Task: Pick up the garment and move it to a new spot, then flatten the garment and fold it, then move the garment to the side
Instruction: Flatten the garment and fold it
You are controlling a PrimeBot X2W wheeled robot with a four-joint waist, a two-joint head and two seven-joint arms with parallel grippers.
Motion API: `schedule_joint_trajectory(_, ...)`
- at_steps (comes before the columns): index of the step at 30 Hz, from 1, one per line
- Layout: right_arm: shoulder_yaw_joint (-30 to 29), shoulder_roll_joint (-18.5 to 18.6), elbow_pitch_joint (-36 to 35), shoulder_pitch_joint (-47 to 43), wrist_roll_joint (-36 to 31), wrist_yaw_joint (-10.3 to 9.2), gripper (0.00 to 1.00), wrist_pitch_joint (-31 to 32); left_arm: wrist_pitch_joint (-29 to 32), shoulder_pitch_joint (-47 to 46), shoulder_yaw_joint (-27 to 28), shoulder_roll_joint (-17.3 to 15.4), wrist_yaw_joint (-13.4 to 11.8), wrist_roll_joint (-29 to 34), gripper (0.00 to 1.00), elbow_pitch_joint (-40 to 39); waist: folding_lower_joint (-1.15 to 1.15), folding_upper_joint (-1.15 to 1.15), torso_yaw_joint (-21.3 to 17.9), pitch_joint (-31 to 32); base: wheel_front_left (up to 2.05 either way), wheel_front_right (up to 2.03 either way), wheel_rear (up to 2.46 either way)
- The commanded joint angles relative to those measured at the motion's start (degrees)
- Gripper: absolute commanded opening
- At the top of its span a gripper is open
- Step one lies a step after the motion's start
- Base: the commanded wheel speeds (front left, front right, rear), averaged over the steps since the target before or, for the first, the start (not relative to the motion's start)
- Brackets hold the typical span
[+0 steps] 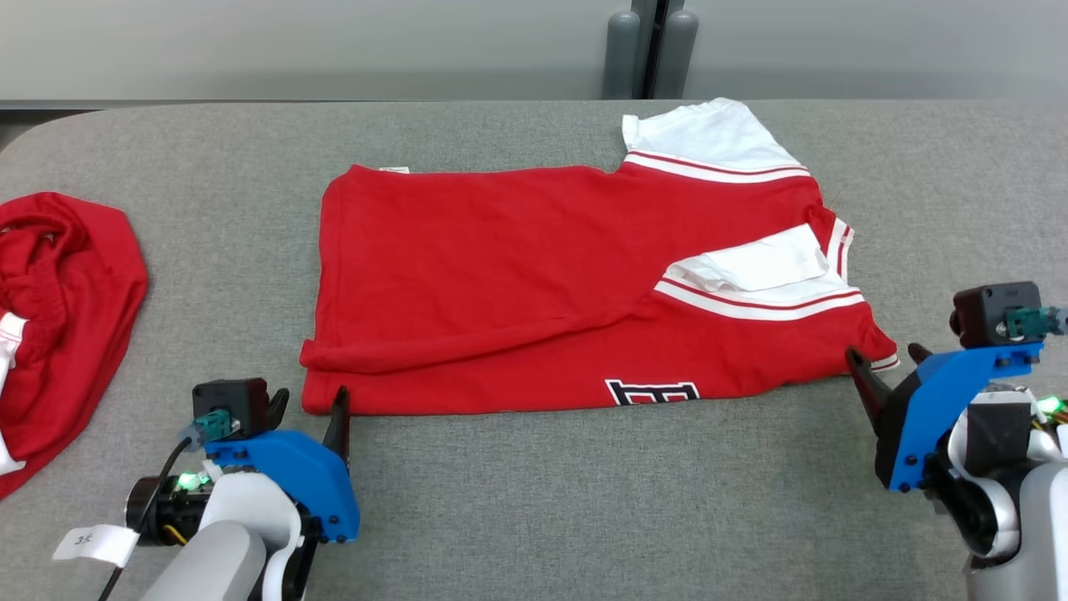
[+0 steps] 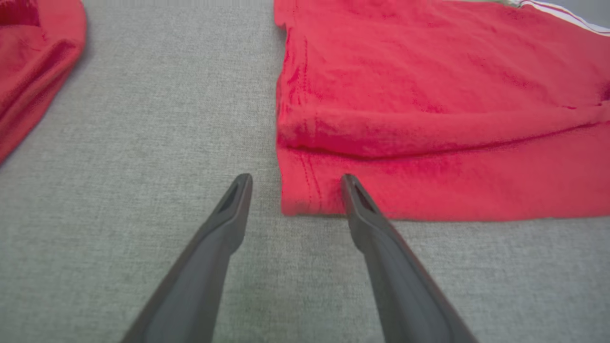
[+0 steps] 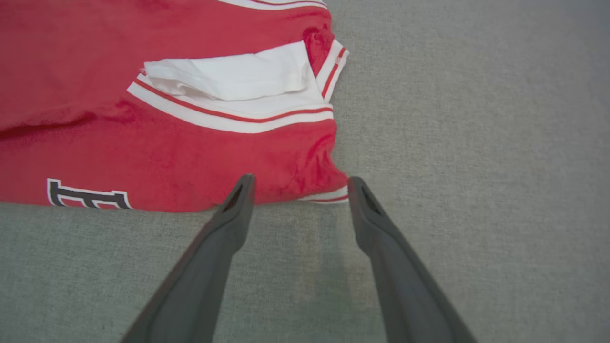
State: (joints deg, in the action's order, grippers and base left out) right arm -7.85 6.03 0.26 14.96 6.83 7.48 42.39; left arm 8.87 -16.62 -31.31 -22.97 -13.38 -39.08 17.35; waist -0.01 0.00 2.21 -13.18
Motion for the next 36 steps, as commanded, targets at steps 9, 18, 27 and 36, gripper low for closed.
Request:
schedule_joint_trajectory(9,-2.81,-3.09,8.05,3.36,-3.56,0.02,1.0,-6.82,-1.51,-3.66,0.37,2.24,-0.49,-0.06,1.0,4.39,0.01,0.0,-1.16,-1.92,0.0,0.0,0.0)
schedule_joint_trajectory(18,-2.65,-3.16,9.39,6.74,-4.36,0.03,1.0,-5.65,0.92,-4.72,-1.26,3.47,0.73,-0.85,1.0,8.1,0.01,0.0,-0.35,-3.07,0.0,0.0,0.0)
schedule_joint_trajectory(27,-0.7,-3.16,7.08,10.21,-6.0,0.02,1.0,8.25,10.9,-4.56,-4.76,3.31,3.06,-2.86,0.0,10.84,0.01,0.0,-0.31,-3.67,0.0,0.0,0.0)
schedule_joint_trajectory(36,-3.02,-1.23,9.71,13.68,-5.74,0.03,1.0,16.28,13.62,-4.47,-5.79,3.1,3.98,-3.81,0.0,10.54,0.01,0.0,0.74,-5.05,0.0,0.0,0.0)
